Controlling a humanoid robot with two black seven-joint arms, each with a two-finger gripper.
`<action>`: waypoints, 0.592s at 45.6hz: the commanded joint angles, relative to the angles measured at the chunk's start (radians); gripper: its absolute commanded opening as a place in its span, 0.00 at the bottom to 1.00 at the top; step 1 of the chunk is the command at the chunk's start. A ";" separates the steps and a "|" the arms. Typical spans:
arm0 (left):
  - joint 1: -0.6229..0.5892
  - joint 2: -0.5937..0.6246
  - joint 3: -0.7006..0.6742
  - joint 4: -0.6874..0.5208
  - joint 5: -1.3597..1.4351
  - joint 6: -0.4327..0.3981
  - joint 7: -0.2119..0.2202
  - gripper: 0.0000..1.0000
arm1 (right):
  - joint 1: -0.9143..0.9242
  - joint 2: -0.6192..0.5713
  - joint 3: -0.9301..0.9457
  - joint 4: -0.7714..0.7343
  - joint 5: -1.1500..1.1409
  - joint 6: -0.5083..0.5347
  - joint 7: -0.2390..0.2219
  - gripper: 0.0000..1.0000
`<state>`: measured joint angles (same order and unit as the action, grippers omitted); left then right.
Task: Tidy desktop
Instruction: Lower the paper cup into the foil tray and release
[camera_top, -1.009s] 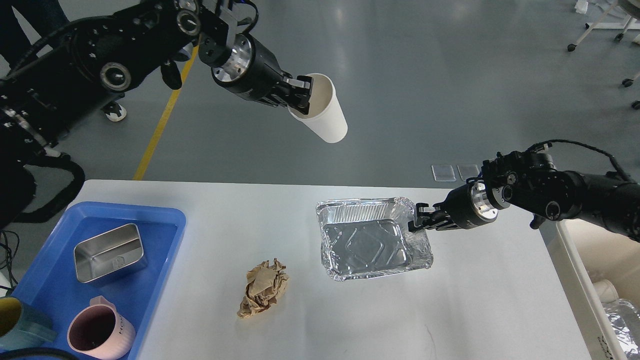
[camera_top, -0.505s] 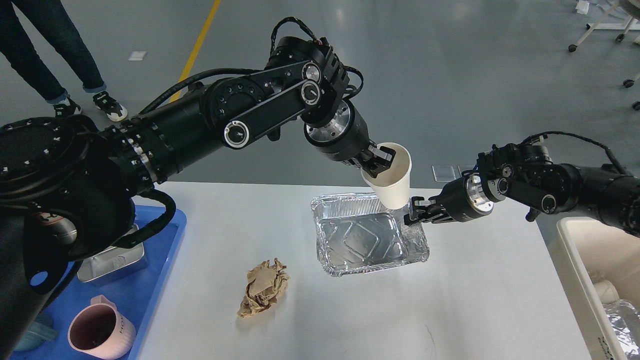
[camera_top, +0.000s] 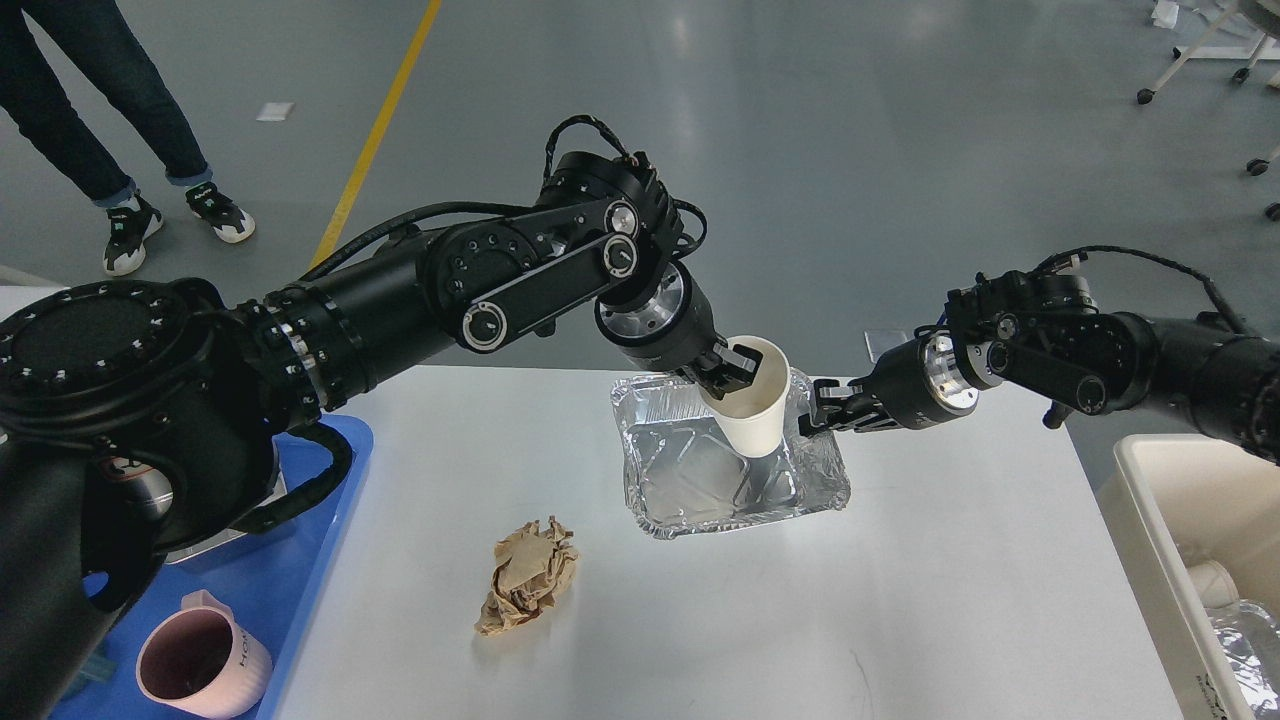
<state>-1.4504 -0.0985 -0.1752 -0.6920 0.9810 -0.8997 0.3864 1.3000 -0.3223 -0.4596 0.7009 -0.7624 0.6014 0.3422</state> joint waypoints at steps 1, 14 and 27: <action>0.025 -0.004 0.000 0.019 0.001 0.045 0.002 0.17 | 0.001 -0.001 0.001 0.000 0.000 0.000 0.000 0.00; 0.068 -0.023 -0.001 0.051 -0.011 0.142 0.019 0.57 | 0.001 -0.004 -0.001 0.003 0.000 0.000 0.000 0.00; 0.050 -0.014 -0.024 0.051 -0.134 0.226 0.019 0.87 | -0.002 -0.011 -0.001 0.006 0.000 0.000 0.001 0.00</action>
<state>-1.3841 -0.1195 -0.1958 -0.6411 0.9287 -0.6974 0.4062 1.3008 -0.3299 -0.4602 0.7058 -0.7624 0.6013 0.3422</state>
